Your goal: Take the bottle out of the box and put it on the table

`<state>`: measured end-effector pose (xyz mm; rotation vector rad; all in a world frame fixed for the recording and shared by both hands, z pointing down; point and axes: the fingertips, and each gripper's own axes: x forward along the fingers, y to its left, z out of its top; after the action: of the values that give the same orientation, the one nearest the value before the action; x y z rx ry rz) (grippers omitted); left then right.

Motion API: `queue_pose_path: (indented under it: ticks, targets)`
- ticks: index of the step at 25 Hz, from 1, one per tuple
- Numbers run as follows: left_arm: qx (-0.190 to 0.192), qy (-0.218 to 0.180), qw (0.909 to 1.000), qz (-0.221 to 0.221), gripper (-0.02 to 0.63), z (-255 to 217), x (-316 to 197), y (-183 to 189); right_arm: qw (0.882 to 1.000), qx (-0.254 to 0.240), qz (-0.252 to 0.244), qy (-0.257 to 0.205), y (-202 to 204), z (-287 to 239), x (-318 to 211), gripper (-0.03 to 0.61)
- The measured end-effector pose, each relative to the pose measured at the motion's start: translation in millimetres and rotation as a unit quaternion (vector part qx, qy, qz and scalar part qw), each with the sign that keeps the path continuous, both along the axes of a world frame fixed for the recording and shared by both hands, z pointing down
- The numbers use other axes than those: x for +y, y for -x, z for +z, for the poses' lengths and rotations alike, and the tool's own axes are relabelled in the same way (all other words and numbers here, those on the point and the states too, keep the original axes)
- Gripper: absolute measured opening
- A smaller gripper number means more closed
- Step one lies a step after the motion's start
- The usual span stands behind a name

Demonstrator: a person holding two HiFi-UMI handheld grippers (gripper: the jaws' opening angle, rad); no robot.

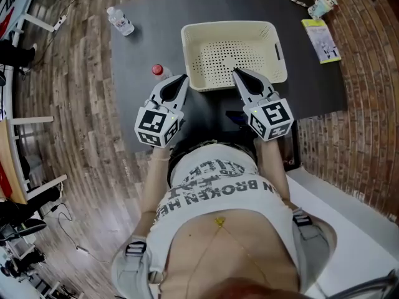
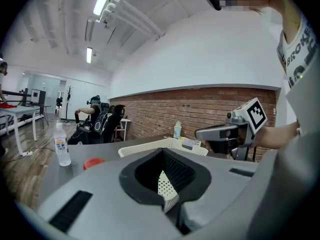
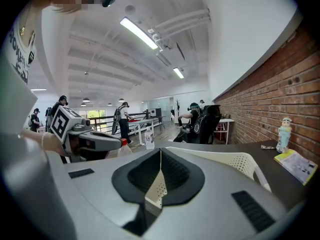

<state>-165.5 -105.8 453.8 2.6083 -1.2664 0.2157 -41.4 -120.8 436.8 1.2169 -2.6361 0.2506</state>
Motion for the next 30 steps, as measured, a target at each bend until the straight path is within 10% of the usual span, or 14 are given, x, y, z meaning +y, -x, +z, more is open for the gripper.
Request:
queue_pose_path:
  ticks: [30]
  targets:
    - [0.028,-0.097,0.9935,0.053,0.008,-95,16,-56,0.989,-0.056,-0.065,-0.125,42,-75,29,0.008]
